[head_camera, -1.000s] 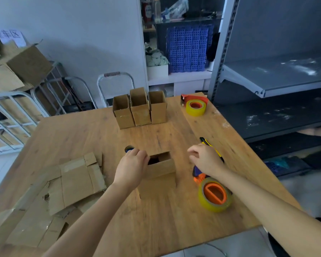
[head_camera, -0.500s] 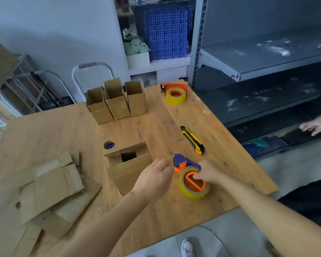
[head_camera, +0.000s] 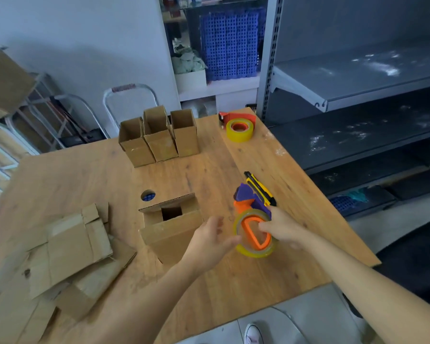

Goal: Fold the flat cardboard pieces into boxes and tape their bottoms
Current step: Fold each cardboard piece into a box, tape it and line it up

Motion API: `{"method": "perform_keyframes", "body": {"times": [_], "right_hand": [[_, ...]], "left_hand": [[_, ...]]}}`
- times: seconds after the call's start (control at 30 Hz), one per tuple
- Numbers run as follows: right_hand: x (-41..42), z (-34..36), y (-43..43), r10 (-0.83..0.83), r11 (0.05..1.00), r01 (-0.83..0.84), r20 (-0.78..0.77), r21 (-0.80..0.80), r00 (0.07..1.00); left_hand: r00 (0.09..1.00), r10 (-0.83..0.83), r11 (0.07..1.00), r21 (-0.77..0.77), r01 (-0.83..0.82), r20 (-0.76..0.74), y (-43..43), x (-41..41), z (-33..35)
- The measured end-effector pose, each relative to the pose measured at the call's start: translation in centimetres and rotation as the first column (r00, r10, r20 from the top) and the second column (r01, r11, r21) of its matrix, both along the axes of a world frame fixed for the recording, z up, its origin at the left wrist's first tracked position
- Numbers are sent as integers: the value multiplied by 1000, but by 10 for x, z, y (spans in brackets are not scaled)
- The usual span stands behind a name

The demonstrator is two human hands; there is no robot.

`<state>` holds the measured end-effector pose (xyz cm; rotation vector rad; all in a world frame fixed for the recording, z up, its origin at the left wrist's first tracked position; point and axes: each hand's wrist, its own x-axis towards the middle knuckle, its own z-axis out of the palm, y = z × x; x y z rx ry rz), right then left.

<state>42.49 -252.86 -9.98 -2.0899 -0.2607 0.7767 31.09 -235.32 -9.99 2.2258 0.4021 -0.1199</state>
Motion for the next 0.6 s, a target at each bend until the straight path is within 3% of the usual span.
{"method": "perform_keyframes", "body": {"times": [0.07, 0.13, 0.23, 0.3, 0.43, 0.6], "right_hand": [[-5, 13, 5, -20, 993, 22, -11, 115, 1000], [-10, 26, 12, -26, 976, 29, -19, 214, 999], [-14, 40, 21, 2, 935, 28, -85, 353, 996], [-12, 48, 23, 26, 905, 68, -214, 420, 977], [-6, 58, 16, 242, 803, 43, -390, 595, 889], [-14, 67, 17, 464, 710, -148, -299, 689, 834]], "left_hand": [[995, 82, 975, -203, -92, -60, -3, 3, 8], [989, 143, 947, -285, -147, -35, -5, 7, 14], [979, 187, 946, -284, -157, 81, 0, 13, 28], [977, 175, 941, -314, -129, 121, 8, 15, 39], [981, 45, 947, -321, 19, 190, 26, 12, 59], [961, -102, 935, -304, 180, 255, 42, 2, 71]]}}
